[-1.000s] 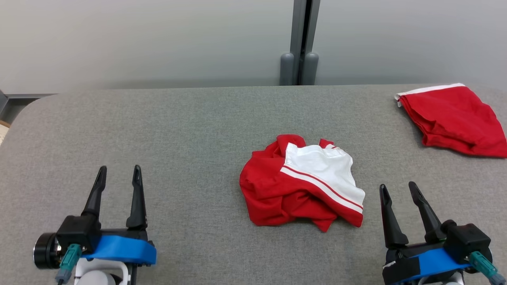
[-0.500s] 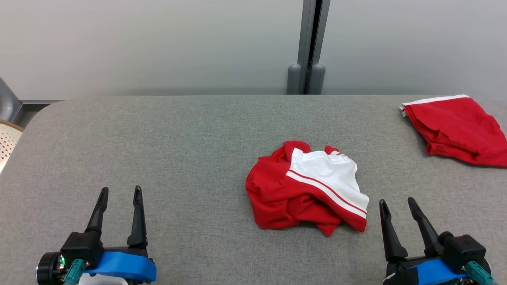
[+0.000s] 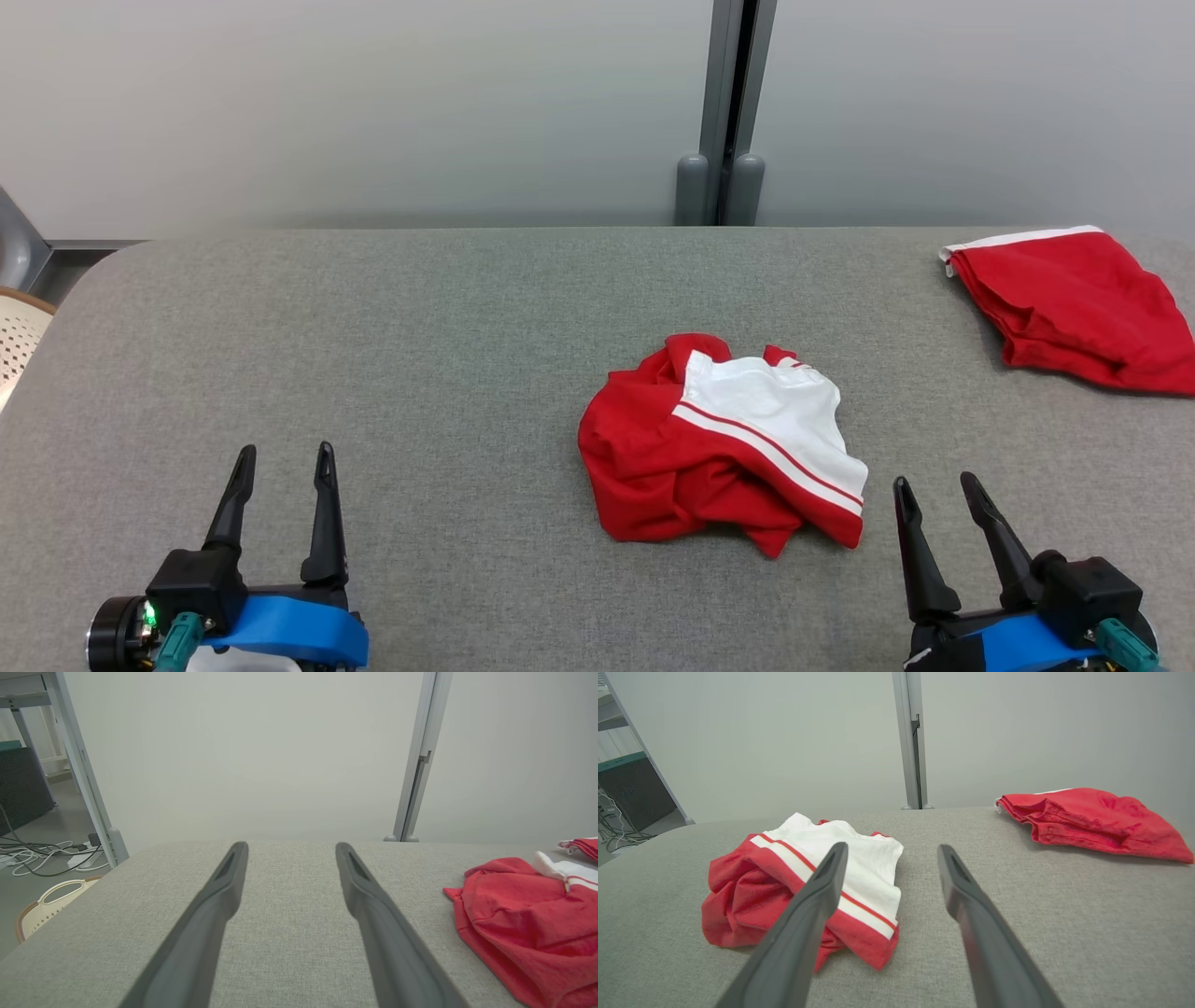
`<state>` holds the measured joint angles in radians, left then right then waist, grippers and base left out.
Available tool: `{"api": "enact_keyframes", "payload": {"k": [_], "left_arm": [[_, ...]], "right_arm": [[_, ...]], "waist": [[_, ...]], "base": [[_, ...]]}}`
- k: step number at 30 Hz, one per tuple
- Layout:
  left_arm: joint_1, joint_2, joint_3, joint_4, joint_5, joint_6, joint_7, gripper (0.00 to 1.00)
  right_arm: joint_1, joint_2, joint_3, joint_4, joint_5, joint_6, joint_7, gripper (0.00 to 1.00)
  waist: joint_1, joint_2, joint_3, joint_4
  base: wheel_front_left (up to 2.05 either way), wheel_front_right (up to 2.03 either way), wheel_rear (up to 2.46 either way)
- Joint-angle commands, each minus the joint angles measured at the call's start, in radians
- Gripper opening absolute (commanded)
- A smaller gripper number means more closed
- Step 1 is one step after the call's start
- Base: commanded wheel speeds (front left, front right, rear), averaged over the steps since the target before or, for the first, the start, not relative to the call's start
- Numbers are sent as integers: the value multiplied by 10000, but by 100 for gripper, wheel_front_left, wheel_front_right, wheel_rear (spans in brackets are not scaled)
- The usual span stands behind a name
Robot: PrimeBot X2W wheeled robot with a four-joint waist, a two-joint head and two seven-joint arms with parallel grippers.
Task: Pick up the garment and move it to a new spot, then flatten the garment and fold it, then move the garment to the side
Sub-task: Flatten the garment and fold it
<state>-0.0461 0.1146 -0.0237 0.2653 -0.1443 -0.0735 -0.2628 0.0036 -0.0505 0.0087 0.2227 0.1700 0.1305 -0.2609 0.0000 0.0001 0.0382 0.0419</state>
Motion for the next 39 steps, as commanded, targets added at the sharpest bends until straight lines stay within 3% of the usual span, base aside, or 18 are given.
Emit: {"api": "enact_keyframes", "payload": {"k": [1, 12, 22, 39], "left_arm": [[-14, -19, 53, 15, 68, -41, -27, 100], [-41, -167, 237, 31, 265, -181, -27, 100], [-264, -286, 262, 36, 374, -294, -27, 100], [-634, -429, 181, 109, 428, -466, -27, 100]], "right_arm": [[66, 1, -27, 26, 6, 5, -2, 100], [1, -1, -30, 52, 8, 4, 10, 100], [-1593, -1, 120, 359, -454, 4, 358, 100], [-2804, -196, 77, 4624, -452, 4, 315, 100]], "waist": [[0, -1, 10, 2], [0, -1, 38, 10], [0, -1, 212, 92], [0, -1, 899, 956]], "base": [[0, 0, 0], [0, 0, 0], [0, 0, 0], [0, 0, 0]]}}
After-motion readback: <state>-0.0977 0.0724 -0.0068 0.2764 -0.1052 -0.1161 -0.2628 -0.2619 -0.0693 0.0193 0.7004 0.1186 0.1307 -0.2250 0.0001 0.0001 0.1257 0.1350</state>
